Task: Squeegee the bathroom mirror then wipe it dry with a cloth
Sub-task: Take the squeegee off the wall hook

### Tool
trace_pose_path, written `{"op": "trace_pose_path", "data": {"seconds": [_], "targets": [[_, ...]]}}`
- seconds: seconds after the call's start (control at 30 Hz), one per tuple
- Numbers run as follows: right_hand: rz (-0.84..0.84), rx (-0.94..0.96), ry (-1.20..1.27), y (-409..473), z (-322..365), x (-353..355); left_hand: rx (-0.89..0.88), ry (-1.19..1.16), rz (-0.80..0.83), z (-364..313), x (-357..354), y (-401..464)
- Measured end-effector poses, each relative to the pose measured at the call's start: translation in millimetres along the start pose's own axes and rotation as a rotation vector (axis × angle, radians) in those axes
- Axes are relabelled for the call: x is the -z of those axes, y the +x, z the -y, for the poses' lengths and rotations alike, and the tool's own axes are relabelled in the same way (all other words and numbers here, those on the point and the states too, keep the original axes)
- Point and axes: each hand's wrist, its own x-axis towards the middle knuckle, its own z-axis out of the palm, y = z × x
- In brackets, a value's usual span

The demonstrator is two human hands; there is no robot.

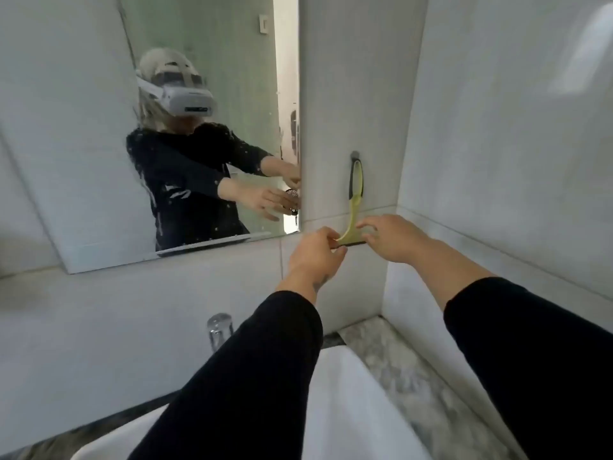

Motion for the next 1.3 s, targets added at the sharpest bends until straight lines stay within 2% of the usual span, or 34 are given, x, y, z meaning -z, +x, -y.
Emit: {"op": "trace_pose_path", "data": {"seconds": [0.13, 0.33, 0.6, 0.77, 1.13, 1.3], "targets": [[-0.039, -0.001, 0.086, 37, -20, -4, 0.081, -0.146, -0.079, -5, -30, 31], [-0.147, -0.013, 0.271, 90, -34, -22, 0.128, -0.207, -0.194, -6, -66, 72], [-0.458, -0.059, 0.550, 125, -37, -56, 0.171, -0.252, -0.253, -9, -94, 103], [-0.482, -0.067, 0.600, 130, -39, -60, 0.180, -0.146, -0.291, -9, -95, 108], [-0.563, -0.040, 0.670, 119, -34, -33, 0.116, -0.114, -0.314, -26, -80, 102], [-0.500, -0.039, 0.689, 100, -37, -20, 0.113, -0.109, -0.269, -34, -76, 83]]}}
